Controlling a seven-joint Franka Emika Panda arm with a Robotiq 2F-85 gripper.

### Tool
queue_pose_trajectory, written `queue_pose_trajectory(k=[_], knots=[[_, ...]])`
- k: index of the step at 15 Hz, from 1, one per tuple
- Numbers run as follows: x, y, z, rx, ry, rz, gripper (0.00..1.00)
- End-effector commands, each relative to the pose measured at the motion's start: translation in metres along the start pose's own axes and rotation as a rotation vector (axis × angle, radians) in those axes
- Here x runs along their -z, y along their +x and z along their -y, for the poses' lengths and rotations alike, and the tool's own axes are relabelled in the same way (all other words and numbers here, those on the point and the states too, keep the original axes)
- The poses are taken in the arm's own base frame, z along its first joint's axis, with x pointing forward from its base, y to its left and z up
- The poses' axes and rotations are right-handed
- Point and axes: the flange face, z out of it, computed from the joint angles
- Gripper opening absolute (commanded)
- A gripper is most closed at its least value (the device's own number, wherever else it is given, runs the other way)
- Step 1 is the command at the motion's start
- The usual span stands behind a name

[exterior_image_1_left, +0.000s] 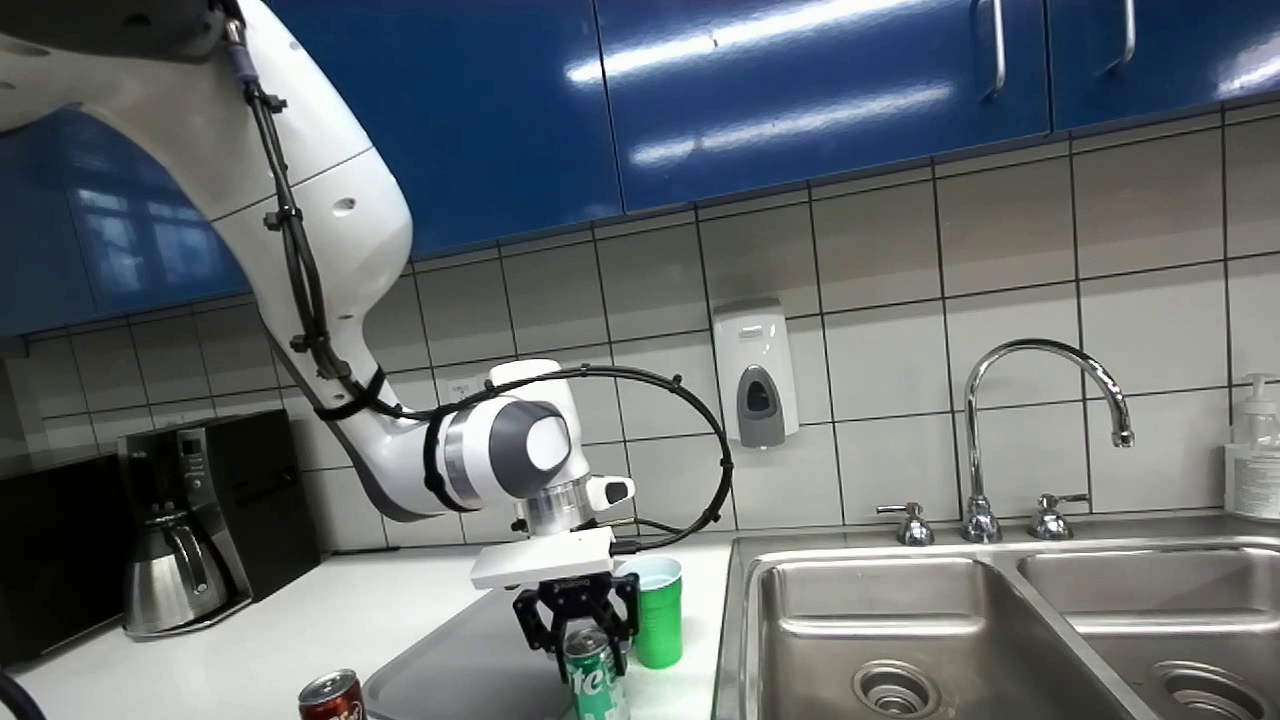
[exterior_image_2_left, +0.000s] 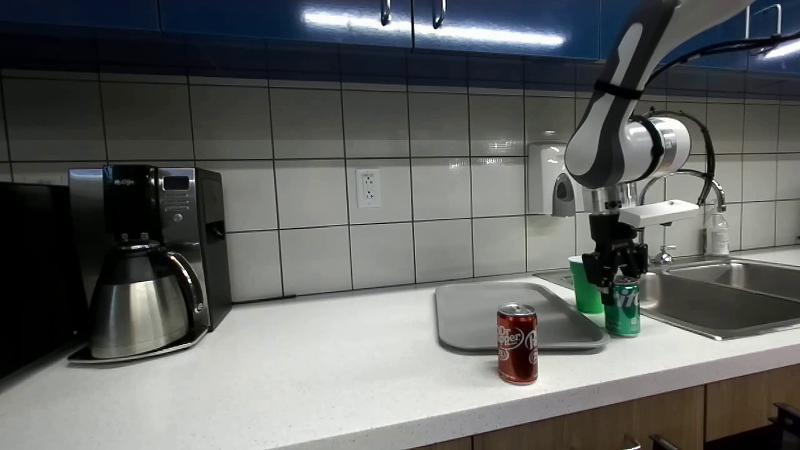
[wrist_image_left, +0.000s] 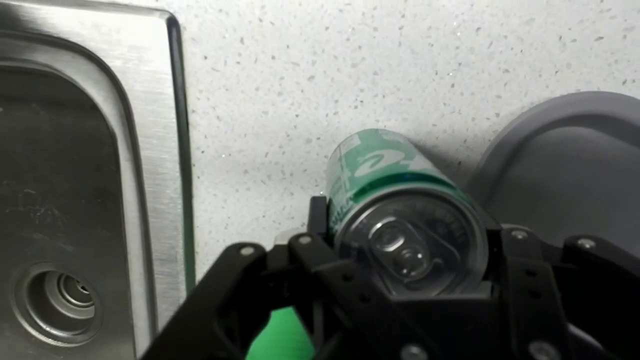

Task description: Put the green and red cans on the tray

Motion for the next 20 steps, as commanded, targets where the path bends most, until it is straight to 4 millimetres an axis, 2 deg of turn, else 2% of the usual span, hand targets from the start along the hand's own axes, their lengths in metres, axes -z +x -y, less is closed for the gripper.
queue_pose_trajectory(k=[1, 5, 12, 20], knots=[[0.01, -0.009, 0.001, 0.018, 0.005, -0.005, 0.38], [0.019, -0.01, 0.001, 0.015, 0.0, -0.02, 0.38], [0.048, -0.01, 0.004, 0.02, -0.012, -0.082, 0.38], [0.062, 0.004, 0.029, 0.06, 0.013, -0.126, 0.38]])
